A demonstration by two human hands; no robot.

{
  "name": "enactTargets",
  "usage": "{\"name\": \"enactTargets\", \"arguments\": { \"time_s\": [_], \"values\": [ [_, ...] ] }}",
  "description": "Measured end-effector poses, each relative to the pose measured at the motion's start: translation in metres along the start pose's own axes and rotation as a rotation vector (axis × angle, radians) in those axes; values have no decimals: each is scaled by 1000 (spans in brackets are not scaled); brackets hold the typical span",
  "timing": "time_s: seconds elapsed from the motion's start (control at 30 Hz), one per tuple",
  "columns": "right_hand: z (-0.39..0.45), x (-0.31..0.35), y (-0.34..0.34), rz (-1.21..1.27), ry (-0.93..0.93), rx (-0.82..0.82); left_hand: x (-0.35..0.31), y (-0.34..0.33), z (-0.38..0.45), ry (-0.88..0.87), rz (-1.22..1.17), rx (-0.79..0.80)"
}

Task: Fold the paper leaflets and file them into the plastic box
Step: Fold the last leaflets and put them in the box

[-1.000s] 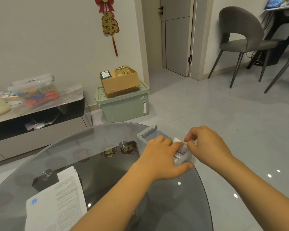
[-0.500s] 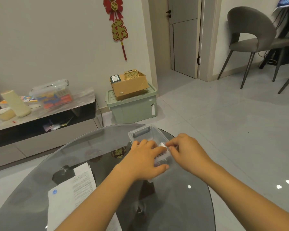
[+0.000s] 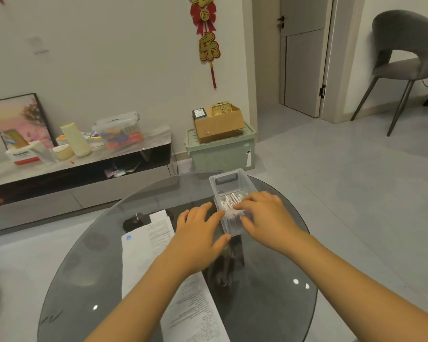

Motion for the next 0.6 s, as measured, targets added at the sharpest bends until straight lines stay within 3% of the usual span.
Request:
{"name": "enactTargets", "arguments": {
  "time_s": [0.17,0.6],
  "values": [
    [-15,29,-16,65,132,69,14,-17,-53,97,-80,36],
    [-65,60,-59,38,371,466,33,-43,-127,60,-197,194]
  ]
}}
Point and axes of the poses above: each hand's wrist, its own z-axis towards the middle knuckle, its own y-axis out of the back of the hand, x = y × z, the point moved 4 cm from there along z, towards the middle knuckle, and after that the axes turned 2 degrees about z, right-handed, at the moved point
